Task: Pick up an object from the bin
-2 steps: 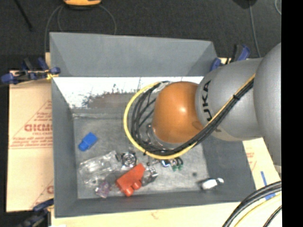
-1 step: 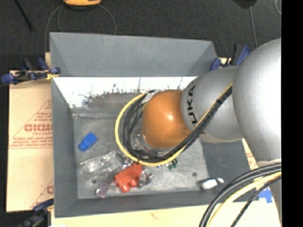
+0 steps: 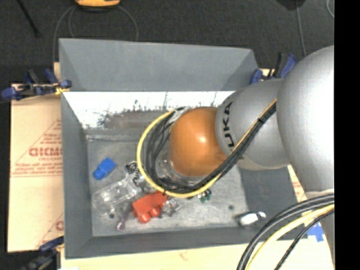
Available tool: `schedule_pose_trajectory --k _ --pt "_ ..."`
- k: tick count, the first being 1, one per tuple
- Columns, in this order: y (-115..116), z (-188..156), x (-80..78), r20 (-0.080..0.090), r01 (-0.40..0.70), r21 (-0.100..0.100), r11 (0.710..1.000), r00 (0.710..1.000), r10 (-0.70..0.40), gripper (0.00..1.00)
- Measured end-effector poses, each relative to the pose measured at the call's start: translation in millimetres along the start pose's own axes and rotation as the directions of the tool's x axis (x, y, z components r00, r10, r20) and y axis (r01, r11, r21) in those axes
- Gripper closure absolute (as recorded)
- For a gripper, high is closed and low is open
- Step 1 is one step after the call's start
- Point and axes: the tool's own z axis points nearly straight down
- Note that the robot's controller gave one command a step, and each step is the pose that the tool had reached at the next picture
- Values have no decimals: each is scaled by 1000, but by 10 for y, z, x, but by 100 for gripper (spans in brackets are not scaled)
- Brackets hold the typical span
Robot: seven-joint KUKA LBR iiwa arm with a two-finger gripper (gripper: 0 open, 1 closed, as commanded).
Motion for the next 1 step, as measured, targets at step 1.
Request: schedule_pose_trajectory --k 1 --pt "-5 -1612 -94 3 -32 -1 999 999 32 100"
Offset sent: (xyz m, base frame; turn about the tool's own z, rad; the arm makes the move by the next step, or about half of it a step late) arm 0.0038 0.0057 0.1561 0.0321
